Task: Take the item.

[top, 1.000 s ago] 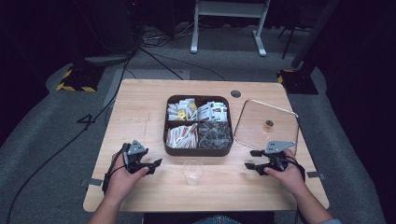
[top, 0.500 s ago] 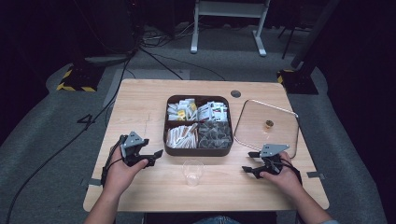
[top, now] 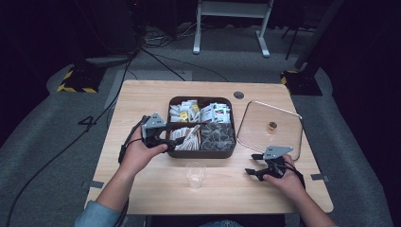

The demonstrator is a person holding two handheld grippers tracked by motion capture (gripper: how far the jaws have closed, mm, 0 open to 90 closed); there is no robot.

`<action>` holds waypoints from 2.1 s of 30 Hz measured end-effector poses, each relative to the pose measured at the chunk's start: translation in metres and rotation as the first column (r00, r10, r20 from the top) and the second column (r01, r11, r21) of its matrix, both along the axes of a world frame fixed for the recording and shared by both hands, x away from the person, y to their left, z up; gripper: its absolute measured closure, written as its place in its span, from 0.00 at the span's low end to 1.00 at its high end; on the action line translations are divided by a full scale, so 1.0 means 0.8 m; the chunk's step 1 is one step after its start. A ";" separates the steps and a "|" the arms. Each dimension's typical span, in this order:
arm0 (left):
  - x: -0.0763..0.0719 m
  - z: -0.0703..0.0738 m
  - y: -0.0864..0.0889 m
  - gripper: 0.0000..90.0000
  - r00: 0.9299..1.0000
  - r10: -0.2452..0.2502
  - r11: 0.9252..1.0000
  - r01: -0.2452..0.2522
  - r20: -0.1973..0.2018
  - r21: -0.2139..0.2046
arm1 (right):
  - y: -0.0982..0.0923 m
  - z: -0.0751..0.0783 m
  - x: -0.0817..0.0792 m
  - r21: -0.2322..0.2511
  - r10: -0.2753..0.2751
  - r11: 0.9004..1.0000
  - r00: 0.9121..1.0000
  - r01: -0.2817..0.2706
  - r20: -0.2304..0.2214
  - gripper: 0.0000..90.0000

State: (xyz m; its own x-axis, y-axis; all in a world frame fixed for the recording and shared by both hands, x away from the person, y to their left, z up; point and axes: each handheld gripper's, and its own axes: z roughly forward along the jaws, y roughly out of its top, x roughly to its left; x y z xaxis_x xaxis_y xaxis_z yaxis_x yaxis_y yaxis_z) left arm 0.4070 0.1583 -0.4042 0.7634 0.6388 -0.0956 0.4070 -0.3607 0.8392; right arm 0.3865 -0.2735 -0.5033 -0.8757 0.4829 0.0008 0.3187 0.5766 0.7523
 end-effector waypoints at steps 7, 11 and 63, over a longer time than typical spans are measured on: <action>0.034 0.002 -0.043 0.37 0.997 -0.049 0.998 0.052 -0.067 0.032 | 0.000 0.000 0.000 0.000 0.000 1.000 1.000 0.000 0.000 0.35; 0.045 -0.003 -0.072 0.46 0.989 -0.106 0.994 0.107 -0.105 -0.002 | 0.000 0.000 0.000 0.000 -0.001 1.000 1.000 0.001 0.001 0.35; 0.090 -0.028 -0.145 0.81 0.967 -0.166 0.966 0.199 -0.192 0.164 | 0.000 0.000 0.000 0.002 -0.013 1.000 1.000 0.013 0.002 0.36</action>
